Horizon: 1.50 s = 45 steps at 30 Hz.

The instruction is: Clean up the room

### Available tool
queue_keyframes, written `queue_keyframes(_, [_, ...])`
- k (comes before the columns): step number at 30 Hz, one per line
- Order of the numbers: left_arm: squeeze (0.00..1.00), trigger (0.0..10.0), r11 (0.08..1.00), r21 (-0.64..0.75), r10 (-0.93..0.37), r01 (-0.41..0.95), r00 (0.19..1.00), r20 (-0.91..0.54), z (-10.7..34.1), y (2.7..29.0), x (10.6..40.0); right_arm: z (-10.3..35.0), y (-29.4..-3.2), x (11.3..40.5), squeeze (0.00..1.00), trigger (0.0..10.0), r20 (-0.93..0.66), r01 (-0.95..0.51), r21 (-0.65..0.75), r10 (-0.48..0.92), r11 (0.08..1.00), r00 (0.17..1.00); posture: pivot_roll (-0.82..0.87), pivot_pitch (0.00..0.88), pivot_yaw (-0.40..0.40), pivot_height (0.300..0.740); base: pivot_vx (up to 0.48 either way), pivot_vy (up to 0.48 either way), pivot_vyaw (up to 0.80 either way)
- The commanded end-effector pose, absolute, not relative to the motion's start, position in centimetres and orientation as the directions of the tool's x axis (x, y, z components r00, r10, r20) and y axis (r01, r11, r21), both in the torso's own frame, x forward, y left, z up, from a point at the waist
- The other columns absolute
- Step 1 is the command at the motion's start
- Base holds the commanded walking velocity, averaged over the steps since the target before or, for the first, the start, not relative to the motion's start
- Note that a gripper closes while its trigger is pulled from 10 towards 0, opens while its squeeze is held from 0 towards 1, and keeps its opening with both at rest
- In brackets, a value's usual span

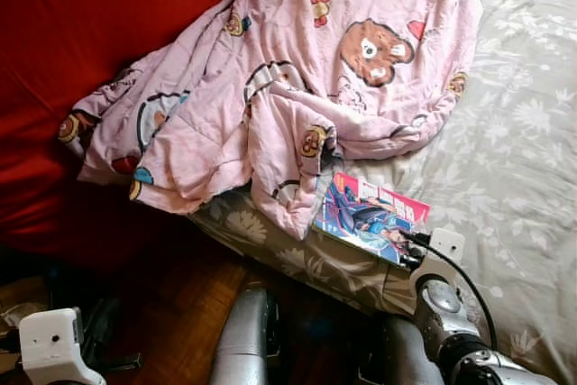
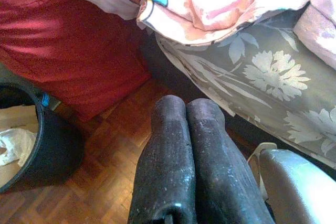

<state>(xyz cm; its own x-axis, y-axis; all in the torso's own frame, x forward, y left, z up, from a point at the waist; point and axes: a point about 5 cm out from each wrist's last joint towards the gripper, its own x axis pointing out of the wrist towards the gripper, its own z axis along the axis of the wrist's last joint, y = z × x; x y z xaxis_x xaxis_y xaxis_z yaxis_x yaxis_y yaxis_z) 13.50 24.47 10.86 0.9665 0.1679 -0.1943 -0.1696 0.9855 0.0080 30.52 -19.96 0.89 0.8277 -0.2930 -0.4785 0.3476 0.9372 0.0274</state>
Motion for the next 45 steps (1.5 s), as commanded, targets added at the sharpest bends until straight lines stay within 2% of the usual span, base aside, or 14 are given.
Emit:
queue_keyframes(1, [0.00,10.0,0.984,0.002,0.171,-0.176,0.958,-0.231,10.6,24.5,12.7,-0.1,-19.9,29.6,0.00,10.0,-0.525,0.355,0.016,-0.295,0.935,0.798,0.42,0.383,0.082,0.647,0.000,0.000,0.00])
queue_keyframes(26, [0.00,10.0,0.986,0.011,0.164,-0.166,0.957,-0.240,11.4,24.6,11.9,-0.4,-20.1,29.4,0.00,10.0,-0.559,0.354,0.001,-0.293,0.935,0.775,0.44,0.407,0.104,0.647,0.000,0.000,0.00])
queue_keyframes(27, [0.00,10.0,0.986,0.012,0.164,-0.166,0.957,-0.241,11.4,24.6,11.9,-0.6,-20.1,29.3,0.00,8.4,-0.564,0.355,-0.001,-0.293,0.935,0.772,0.44,0.408,0.104,0.647,0.000,0.000,0.00])
queue_keyframes(28, [0.00,10.0,0.986,0.012,0.163,-0.165,0.956,-0.243,11.4,24.6,11.8,-0.6,-20.1,29.2,0.00,8.4,-0.567,0.355,-0.002,-0.294,0.935,0.770,0.44,0.408,0.104,0.647,0.000,0.000,0.00])
queue_keyframes(29, [0.00,10.0,0.986,0.011,0.163,-0.165,0.956,-0.244,11.4,24.5,11.8,-0.8,-20.1,29.1,0.00,3.3,-0.571,0.355,-0.005,-0.294,0.935,0.767,0.44,0.409,0.104,0.647,0.000,0.000,0.00])
queue_keyframes(30, [0.00,10.0,0.986,0.011,0.163,-0.166,0.956,-0.245,11.4,24.6,11.8,-0.8,-20.1,29.0,0.00,3.3,-0.573,0.354,-0.007,-0.294,0.935,0.765,0.44,0.410,0.105,0.647,0.000,0.000,0.00])
queue_keyframes(31, [0.00,10.0,0.986,0.011,0.163,-0.165,0.955,-0.246,11.4,24.5,11.8,-1.0,-20.1,28.8,0.00,0.0,-0.581,0.357,-0.014,-0.298,0.934,0.757,0.45,0.410,0.106,0.647,0.000,0.000,0.00])
queue_keyframes(45, [0.00,10.0,0.985,0.010,0.167,-0.170,0.953,-0.252,11.3,24.3,11.5,-1.8,-20.7,27.8,0.00,0.0,-0.608,0.377,-0.049,-0.327,0.925,0.724,0.45,0.414,0.106,0.647,0.000,0.000,0.00])
